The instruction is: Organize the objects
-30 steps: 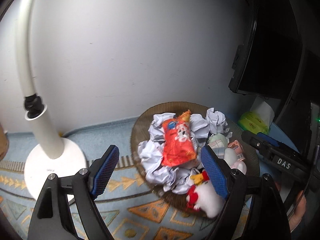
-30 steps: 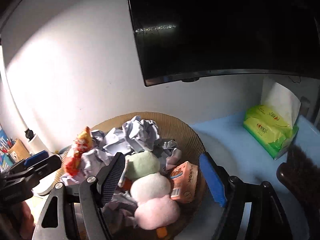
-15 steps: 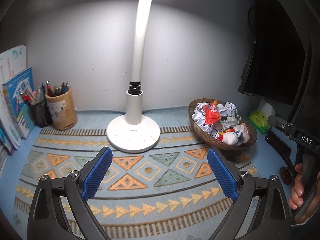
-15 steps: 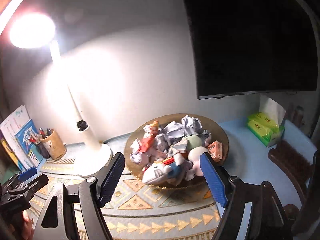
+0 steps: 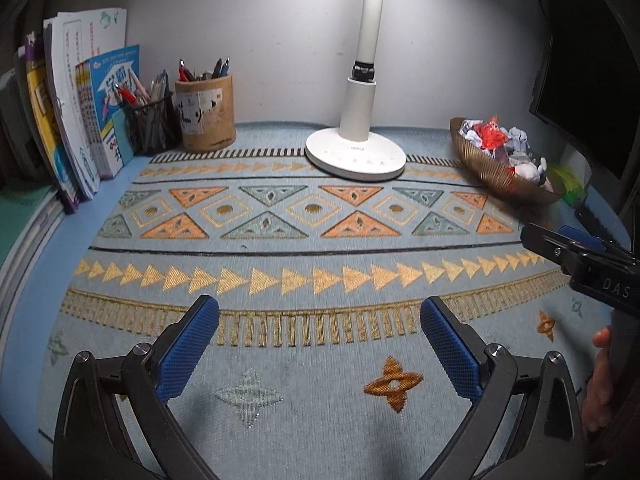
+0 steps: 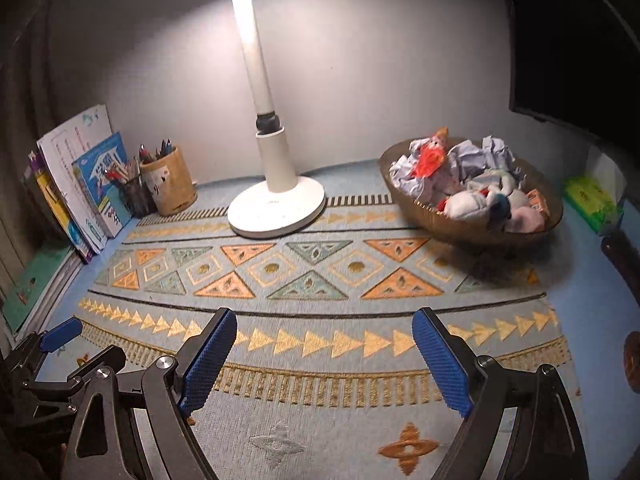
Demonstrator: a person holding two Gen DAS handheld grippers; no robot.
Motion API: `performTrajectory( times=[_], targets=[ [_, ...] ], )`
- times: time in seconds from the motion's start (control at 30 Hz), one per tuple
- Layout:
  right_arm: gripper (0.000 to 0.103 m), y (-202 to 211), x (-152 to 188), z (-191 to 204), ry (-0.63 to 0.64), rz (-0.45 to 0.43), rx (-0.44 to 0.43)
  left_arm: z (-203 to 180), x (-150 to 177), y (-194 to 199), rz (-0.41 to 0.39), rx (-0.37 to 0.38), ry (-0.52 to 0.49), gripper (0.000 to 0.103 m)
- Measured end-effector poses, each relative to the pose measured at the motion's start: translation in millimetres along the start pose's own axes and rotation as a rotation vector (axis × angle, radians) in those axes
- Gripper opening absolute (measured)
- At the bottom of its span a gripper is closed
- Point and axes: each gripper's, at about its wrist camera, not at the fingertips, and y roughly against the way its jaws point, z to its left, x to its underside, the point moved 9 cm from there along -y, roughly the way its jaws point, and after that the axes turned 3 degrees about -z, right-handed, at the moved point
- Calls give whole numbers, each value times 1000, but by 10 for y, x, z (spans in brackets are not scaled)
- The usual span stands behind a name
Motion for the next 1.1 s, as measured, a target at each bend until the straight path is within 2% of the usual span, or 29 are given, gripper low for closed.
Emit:
performTrajectory(
  times=[0.07, 0.1, 0.3, 0.37, 0.5, 0.63, 0.73, 0.87, 0.97, 1.1],
  targets=[
    [89, -160, 127, 17, 25, 45, 50, -4, 64, -80, 25, 38, -3, 101],
    [89, -216, 178, 28, 30, 62, 46, 13, 75, -116, 26, 36, 2, 101],
    [89, -456, 408, 6, 33, 105, 32, 180, 102, -285, 5, -53, 50, 101],
    [89, -479, 401, 7, 44, 105, 44, 229, 156, -363, 46, -73, 69, 101],
    [89, -548, 436, -20, 53, 132, 85, 227, 216, -425, 92, -42, 92, 101],
    [89, -549, 455, -14, 47, 138, 57, 228, 281, -512, 141, -89, 81, 101],
    [89, -572, 477, -9, 48, 155, 52, 165, 311, -543, 160, -118, 22, 101],
    [89, -611, 518, 7, 49, 186, 39, 98, 323, -523, 148, -143, -32, 101],
    [89, -619, 534, -3, 40, 192, 45, 123, 315, -512, 144, -159, -31, 102],
    [89, -603, 532, -1, 40, 186, 47, 164, 335, -545, 163, -131, 10, 102]
  ],
)
